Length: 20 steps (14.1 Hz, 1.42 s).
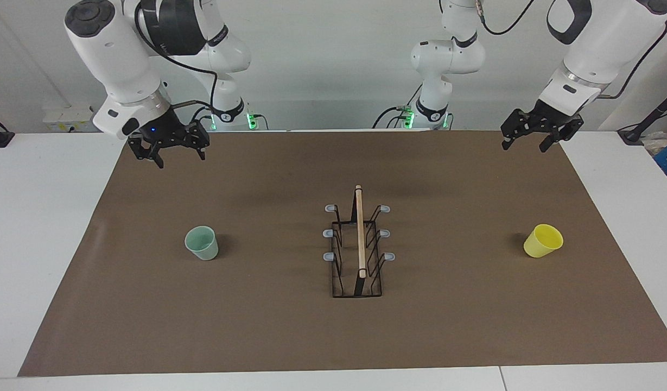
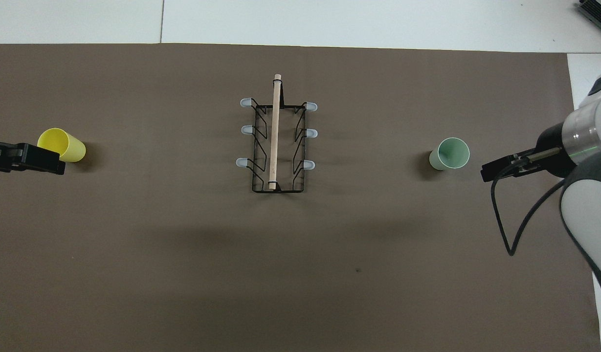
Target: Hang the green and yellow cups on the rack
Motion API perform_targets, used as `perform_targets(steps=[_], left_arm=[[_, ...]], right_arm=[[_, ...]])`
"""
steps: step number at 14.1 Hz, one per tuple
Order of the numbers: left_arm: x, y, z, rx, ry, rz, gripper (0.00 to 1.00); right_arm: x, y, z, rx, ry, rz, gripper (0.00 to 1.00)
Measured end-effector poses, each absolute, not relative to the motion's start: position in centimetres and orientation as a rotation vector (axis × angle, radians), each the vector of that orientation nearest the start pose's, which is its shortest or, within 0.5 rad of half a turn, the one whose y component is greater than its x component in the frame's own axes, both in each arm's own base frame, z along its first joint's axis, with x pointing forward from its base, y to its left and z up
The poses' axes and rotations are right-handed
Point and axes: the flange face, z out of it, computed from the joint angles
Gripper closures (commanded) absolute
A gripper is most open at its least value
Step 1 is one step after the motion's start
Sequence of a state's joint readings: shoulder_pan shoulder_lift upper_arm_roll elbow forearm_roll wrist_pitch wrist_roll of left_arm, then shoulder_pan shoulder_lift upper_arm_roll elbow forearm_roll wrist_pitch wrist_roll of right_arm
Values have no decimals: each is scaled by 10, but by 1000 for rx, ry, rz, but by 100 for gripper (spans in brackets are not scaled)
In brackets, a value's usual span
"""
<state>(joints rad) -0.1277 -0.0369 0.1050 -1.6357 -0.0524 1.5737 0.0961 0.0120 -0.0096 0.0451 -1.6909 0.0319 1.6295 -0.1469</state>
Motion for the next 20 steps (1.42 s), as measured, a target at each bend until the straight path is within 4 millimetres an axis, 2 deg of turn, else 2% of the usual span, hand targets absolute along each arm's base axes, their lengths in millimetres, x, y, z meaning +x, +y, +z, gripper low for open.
perform_targets(steps=[10, 15, 20], left_arm=[[537, -15, 615, -3195, 161, 74, 0], [537, -5, 612, -3203, 6, 84, 0], [554, 21, 592, -3244, -284, 145, 0]], right_arm=[[552, 36, 579, -3112, -338, 65, 0], [552, 37, 577, -3112, -342, 70, 0], [555, 37, 568, -3113, -342, 40, 0]])
